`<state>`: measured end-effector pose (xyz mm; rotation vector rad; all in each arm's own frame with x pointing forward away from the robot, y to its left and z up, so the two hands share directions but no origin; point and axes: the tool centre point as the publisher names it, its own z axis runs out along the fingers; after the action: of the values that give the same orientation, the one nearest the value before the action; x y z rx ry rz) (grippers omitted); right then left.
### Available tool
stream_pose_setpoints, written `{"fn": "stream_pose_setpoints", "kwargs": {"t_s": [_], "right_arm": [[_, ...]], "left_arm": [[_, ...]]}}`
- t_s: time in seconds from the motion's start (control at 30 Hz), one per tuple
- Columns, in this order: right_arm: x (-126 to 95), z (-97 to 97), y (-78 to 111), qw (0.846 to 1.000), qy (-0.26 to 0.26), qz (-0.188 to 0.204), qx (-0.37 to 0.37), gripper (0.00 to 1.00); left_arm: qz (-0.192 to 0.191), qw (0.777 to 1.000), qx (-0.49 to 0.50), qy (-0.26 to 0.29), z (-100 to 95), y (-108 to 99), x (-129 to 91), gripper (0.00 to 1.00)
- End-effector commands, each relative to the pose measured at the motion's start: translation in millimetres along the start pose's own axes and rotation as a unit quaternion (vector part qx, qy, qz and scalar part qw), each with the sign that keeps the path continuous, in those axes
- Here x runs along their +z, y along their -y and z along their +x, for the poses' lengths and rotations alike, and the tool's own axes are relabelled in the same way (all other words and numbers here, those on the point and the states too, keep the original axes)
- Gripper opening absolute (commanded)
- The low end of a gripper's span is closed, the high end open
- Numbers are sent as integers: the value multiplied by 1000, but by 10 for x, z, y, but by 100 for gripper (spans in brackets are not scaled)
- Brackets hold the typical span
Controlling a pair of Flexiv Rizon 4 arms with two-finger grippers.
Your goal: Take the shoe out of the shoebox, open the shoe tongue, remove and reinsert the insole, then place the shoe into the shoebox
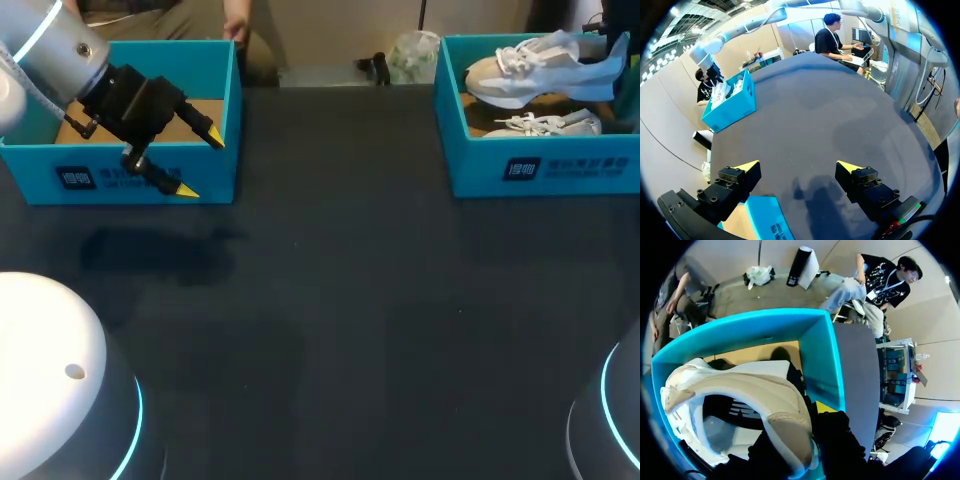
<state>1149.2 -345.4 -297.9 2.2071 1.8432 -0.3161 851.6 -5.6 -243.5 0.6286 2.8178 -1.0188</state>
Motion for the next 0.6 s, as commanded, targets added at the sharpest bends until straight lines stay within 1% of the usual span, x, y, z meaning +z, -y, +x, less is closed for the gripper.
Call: {"fn": "stream_pose_setpoints", "kwargs": {"t_s": [0.03,0.37,0.6], "right_arm": [[90,23,-25,1000,1,-4,3,0],[246,82,-22,1000,2,-8,4,0],[361,116,30,1000,0,-3,0,0]], "left_arm": [[-2,1000,0,-1,3,3,-9,100],[-2,1000,0,-1,3,3,-9,100],[-2,1000,0,-1,3,3,-9,100]]}}
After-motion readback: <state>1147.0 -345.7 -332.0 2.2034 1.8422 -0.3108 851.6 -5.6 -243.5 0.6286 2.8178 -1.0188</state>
